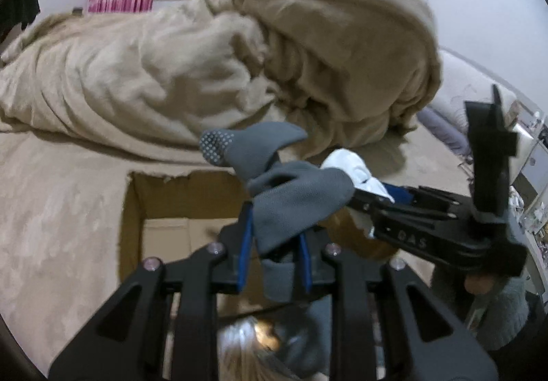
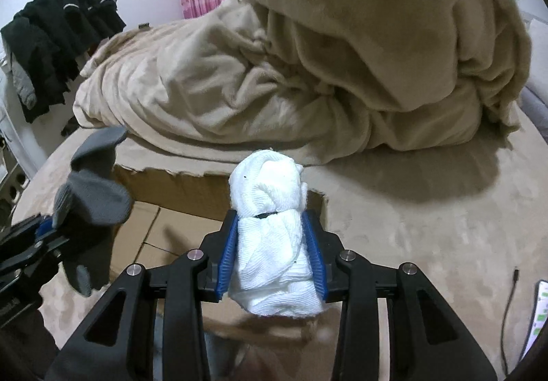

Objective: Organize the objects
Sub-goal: 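Grasp grey glove with left tool while right tool grasps white socks, drop both into box, then open both tools and pull back from the box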

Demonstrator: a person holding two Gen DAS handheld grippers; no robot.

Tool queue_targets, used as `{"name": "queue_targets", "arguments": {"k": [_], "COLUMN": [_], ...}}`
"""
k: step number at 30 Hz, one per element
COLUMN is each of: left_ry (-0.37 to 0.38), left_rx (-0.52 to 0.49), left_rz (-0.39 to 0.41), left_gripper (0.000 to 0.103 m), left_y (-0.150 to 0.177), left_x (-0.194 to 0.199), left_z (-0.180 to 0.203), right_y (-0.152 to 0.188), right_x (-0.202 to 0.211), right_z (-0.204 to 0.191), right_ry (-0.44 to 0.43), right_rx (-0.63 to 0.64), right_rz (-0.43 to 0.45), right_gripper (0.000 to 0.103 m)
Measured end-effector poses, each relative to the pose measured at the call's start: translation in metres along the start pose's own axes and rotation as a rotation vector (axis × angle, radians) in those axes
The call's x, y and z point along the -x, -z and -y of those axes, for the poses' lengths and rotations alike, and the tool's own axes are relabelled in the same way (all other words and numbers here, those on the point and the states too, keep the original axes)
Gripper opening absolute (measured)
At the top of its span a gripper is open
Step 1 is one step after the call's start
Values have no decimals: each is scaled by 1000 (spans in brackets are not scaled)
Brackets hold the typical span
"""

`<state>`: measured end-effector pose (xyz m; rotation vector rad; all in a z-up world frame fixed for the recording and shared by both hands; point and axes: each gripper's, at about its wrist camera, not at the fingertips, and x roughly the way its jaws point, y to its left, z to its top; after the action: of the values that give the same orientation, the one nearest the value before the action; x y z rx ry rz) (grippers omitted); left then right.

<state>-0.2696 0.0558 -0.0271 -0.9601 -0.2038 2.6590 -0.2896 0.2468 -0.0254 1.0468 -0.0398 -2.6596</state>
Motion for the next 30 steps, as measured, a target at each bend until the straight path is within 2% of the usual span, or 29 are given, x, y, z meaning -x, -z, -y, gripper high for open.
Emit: {"name": "queue_targets", "arguments": {"k": [5, 9, 10, 11, 13, 15, 21, 30], "left_ry": [-28, -43, -47, -55, -62, -71, -80, -34], "left_rx": [52, 63, 60, 56, 63, 63, 38, 62], "left_rz": [-101, -101, -97, -92, -66, -31, 26, 55], "left_gripper": [29, 36, 40, 54, 76, 78, 78, 79], "left_y": [7, 9, 9, 9, 8, 6, 6, 38], "left_x": [-35, -34, -30, -26, -12, 6, 65, 138], "left_z": [-14, -16, -14, -13, -12, -11, 1, 13], "right_y": [6, 8, 8, 8, 8, 8, 13, 46], "right_x": [-23, -23, -21, -18, -11, -1, 43, 123], "right_z": [4, 6, 5, 4, 2, 2, 2, -13], "right_ry": [-16, -37, -42, -39, -40, -34, 0, 6], "right_rx": [-11, -12, -11, -8, -5, -8, -33, -33], "right_rz": [-42, -36, -29, -17, 12, 31, 73, 100], "right_gripper": [40, 47, 56, 67, 76, 82, 82, 82]}}
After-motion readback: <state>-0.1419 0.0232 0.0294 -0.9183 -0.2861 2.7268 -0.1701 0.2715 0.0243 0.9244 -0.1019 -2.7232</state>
